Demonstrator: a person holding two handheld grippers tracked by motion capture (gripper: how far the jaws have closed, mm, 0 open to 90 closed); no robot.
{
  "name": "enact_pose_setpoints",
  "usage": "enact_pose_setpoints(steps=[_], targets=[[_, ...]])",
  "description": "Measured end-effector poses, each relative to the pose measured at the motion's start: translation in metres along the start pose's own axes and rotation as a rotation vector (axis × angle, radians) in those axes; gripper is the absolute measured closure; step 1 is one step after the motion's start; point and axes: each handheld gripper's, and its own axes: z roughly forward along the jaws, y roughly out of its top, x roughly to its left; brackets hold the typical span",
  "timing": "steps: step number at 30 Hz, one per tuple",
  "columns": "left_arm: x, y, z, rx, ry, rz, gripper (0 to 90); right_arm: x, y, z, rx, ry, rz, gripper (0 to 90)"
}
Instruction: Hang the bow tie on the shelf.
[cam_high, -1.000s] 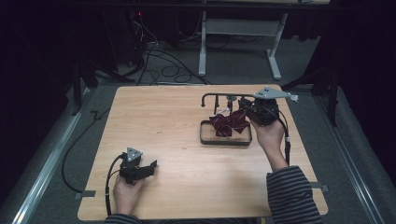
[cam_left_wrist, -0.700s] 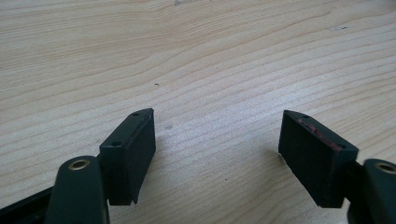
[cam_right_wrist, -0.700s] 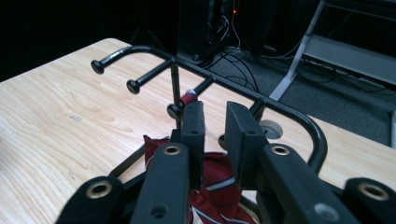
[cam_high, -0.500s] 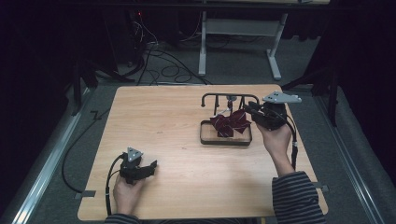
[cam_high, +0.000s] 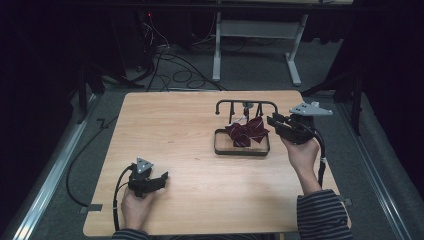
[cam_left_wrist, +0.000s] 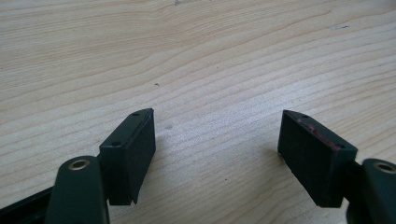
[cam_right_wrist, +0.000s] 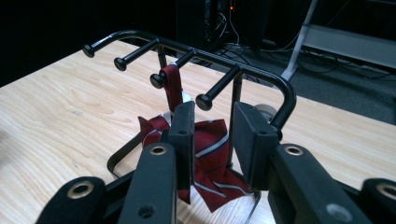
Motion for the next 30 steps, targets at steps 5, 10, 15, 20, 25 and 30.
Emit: enact_pose_setpoints(steps=[5,10,15,20,25,30], targets=[[0.000,0.000,0.000,0.003,0.002,0.004,28.2,-0.002,-0.005,-0.005,-0.001,0.009,0.013,69.6],[-0.001,0.000,0.000,0.003,0.005,0.005,28.2,-0.006,-0.012,-0.010,0.006,0.022,0.031,68.1],[-0.001,0.000,0.000,0.003,0.005,0.005,28.2,-0.013,-0.016,-0.016,-0.003,0.032,0.056,67.2],[0.000,0.000,0.000,0.003,0.001,0.002,28.0,-0.014,-0.021,-0.022,0.003,0.034,0.060,66.9],[0.000,0.000,0.000,0.003,0.000,0.001,27.8,-0.015,-0.027,-0.030,0.003,0.033,0.070,66.5],[0.000,0.000,0.000,0.003,0.000,0.002,27.7,-0.019,-0.032,-0.039,0.000,0.028,0.083,66.0]])
